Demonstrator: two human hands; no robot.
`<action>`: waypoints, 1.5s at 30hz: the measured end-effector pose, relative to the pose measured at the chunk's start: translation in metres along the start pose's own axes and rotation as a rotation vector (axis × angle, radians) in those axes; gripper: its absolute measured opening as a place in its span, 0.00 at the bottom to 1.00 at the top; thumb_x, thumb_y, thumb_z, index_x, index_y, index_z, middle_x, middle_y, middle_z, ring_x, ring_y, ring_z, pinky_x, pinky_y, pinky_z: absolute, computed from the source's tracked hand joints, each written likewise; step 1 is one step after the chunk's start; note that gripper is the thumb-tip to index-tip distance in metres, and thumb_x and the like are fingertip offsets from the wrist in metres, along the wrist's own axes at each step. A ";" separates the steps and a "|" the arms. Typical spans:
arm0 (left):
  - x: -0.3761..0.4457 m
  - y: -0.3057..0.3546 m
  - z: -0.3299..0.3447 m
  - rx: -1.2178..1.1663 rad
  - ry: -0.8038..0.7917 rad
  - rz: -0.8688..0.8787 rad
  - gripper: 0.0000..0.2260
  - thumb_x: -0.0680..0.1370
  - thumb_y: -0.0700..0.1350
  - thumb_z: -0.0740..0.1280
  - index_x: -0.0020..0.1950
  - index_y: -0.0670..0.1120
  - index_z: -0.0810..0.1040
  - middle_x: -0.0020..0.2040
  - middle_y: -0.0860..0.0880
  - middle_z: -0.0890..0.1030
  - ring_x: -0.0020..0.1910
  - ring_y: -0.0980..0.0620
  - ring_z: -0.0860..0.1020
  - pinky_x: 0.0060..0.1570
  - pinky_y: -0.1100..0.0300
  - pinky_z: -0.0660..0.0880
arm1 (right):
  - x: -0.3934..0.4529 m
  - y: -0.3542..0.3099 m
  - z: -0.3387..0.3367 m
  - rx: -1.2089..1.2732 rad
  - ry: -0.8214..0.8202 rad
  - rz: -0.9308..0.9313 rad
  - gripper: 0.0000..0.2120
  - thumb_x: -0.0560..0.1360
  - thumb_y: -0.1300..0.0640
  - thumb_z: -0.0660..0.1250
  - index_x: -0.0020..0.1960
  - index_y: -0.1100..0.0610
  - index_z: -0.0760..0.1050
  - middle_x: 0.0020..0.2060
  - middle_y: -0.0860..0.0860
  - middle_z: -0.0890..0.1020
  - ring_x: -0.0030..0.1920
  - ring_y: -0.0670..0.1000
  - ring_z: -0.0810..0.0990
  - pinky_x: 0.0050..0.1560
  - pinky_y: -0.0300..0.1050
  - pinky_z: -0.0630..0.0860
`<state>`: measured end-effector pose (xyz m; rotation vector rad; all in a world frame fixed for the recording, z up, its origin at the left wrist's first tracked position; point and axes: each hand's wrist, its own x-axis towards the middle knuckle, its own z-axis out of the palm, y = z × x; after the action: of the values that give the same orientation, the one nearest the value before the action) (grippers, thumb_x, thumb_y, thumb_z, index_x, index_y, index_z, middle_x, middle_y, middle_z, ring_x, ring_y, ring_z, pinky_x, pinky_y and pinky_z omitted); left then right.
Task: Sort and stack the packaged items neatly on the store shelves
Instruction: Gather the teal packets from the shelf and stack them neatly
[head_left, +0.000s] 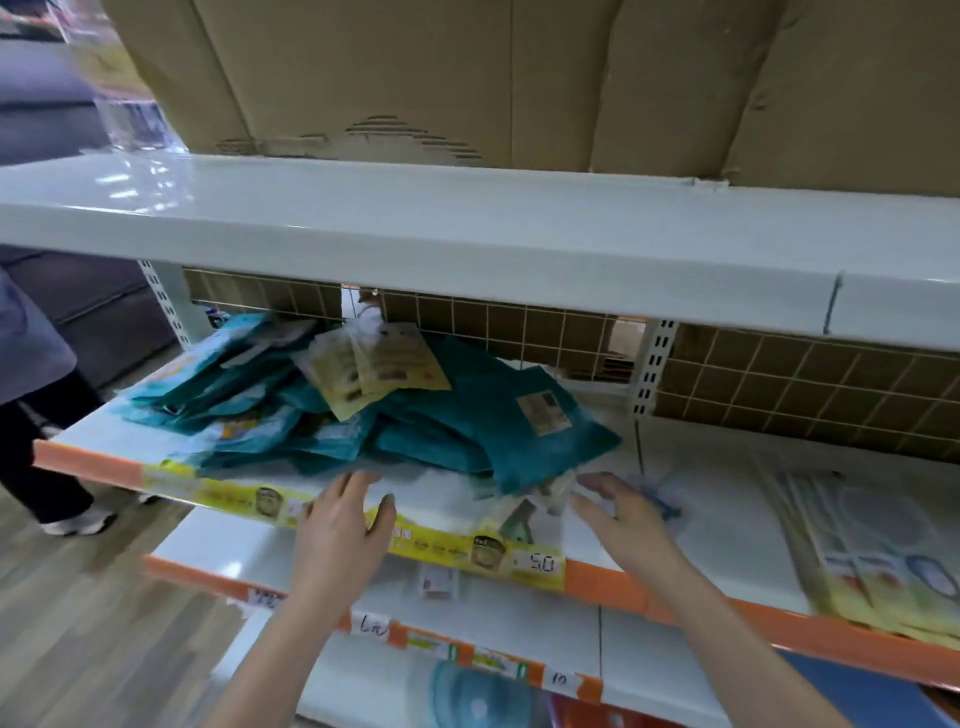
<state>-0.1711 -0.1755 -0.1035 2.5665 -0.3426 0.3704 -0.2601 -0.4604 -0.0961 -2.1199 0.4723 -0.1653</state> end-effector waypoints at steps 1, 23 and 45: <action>0.012 -0.002 -0.003 0.016 0.032 -0.029 0.16 0.77 0.51 0.64 0.60 0.44 0.77 0.54 0.45 0.80 0.54 0.41 0.77 0.53 0.48 0.68 | 0.009 -0.006 0.008 -0.002 -0.014 0.025 0.18 0.76 0.48 0.66 0.64 0.54 0.73 0.61 0.49 0.76 0.58 0.44 0.72 0.53 0.37 0.66; 0.171 -0.006 0.013 0.306 -0.285 0.154 0.22 0.81 0.55 0.53 0.76 0.57 0.60 0.78 0.53 0.57 0.75 0.36 0.54 0.74 0.44 0.51 | 0.092 -0.018 0.076 -0.598 0.066 0.075 0.21 0.82 0.49 0.53 0.73 0.53 0.62 0.67 0.55 0.73 0.64 0.56 0.74 0.59 0.48 0.72; 0.122 0.013 -0.048 -0.719 -0.127 -0.291 0.11 0.80 0.48 0.61 0.39 0.44 0.74 0.35 0.46 0.75 0.40 0.41 0.75 0.41 0.53 0.69 | 0.026 -0.023 0.042 0.825 0.842 0.492 0.20 0.72 0.53 0.70 0.61 0.58 0.71 0.46 0.56 0.80 0.42 0.55 0.80 0.45 0.49 0.77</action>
<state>-0.0707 -0.1813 -0.0184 1.8919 -0.1080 -0.0316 -0.2174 -0.4270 -0.1018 -1.0102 1.1578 -0.8211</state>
